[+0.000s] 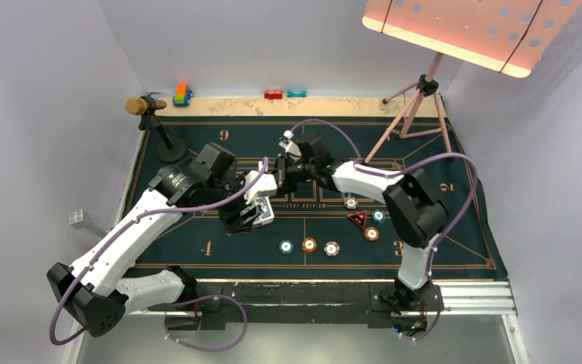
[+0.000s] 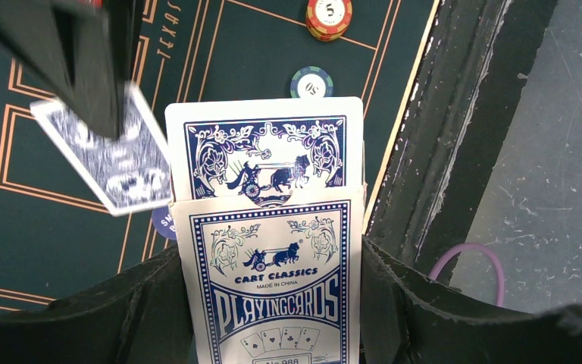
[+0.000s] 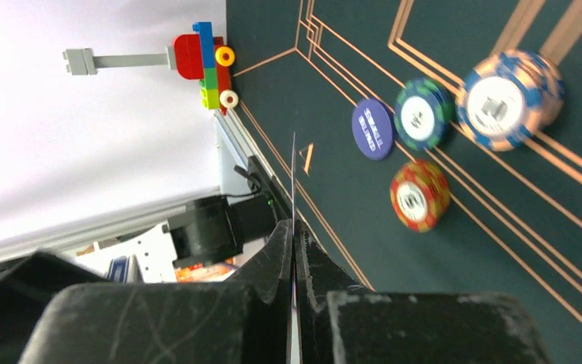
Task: Distribute texas hold em gaming equipment
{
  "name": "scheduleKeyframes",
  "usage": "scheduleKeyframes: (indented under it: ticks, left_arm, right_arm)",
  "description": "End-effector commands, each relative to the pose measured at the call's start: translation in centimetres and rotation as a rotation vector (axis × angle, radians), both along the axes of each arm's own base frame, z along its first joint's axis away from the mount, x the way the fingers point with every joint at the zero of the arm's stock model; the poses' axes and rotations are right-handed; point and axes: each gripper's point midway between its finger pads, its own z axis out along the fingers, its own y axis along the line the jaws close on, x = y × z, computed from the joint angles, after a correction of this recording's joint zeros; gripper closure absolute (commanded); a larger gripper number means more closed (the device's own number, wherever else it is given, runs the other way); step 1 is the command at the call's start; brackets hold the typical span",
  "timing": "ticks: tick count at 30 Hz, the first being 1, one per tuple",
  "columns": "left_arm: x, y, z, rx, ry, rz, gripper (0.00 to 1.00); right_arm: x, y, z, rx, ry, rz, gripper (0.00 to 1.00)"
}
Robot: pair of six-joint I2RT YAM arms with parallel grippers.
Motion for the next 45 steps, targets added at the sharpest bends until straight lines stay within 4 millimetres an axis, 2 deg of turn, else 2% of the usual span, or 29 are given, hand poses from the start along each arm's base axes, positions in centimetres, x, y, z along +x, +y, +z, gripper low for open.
scheduleKeyframes:
  ticks: [1, 4, 7, 10, 12, 15, 19, 22, 26, 30, 31, 33, 35, 39, 45]
  left_arm:
    - [0.0, -0.5, 2.5, -0.06, -0.035, 0.006, 0.8]
    - [0.0, -0.4, 2.5, -0.056, -0.036, 0.007, 0.81]
    - [0.0, -0.4, 2.7, -0.061, -0.039, 0.009, 0.84]
    - [-0.1, -0.3, 2.7, -0.061, -0.039, 0.011, 0.87]
    - [-0.1, -0.3, 2.6, -0.058, -0.041, 0.013, 0.91]
    - [-0.1, -0.2, 2.5, -0.054, -0.042, 0.017, 1.0]
    - [0.0, -0.1, 2.4, -0.048, -0.042, 0.019, 1.0]
    - [0.1, 0.0, 2.4, -0.042, -0.048, 0.024, 1.0]
    - [0.3, 0.1, 2.3, -0.036, -0.056, 0.027, 1.0]
    - [0.6, 0.0, 2.3, -0.037, -0.061, 0.031, 1.0]
    - [0.6, -0.1, 2.3, -0.037, -0.06, 0.029, 1.0]
    - [0.7, -0.1, 2.2, -0.036, -0.062, 0.031, 1.0]
    - [1.0, -0.2, 2.1, -0.034, -0.063, 0.032, 1.0]
    - [1.4, -0.5, 2.1, -0.035, -0.058, 0.034, 1.0]
    - [1.7, -1.0, 2.4, -0.041, -0.047, 0.031, 1.0]
  right_arm:
    - [1.4, 4.6, 1.8, 0.058, -0.098, 0.023, 1.0]
    - [1.7, 6.8, 0.3, 0.028, -0.095, 0.026, 1.0]
    - [2.3, 8.0, -1.4, -0.023, -0.096, 0.021, 0.97]
    - [2.9, 8.0, -3.4, -0.081, -0.095, 0.009, 0.8]
    - [3.4, 8.0, -3.7, -0.106, -0.116, 0.006, 0.65]
    - [3.4, 7.3, -3.7, -0.149, -0.131, 0.001, 0.48]
    - [4.1, 6.0, -1.7, -0.164, -0.177, -0.033, 0.32]
    - [4.6, 4.3, 1.6, -0.146, -0.231, -0.07, 0.2]
    - [4.7, 0.8, 5.9, -0.107, -0.286, -0.129, 0.14]
    - [3.6, -3.7, 8.8, -0.068, -0.317, -0.182, 0.09]
    - [2.9, -4.5, 9.7, -0.044, -0.331, -0.184, 0.08]
    - [1.1, -5.6, 10.2, -0.01, -0.341, -0.162, 0.07]
    - [-0.5, -6.2, 10.8, 0.022, -0.355, -0.136, 0.05]
    - [-3.7, -5.8, 11.8, 0.128, -0.357, -0.037, 0.04]
    - [-6.1, -3.3, 12.6, 0.184, -0.366, 0.085, 0.01]
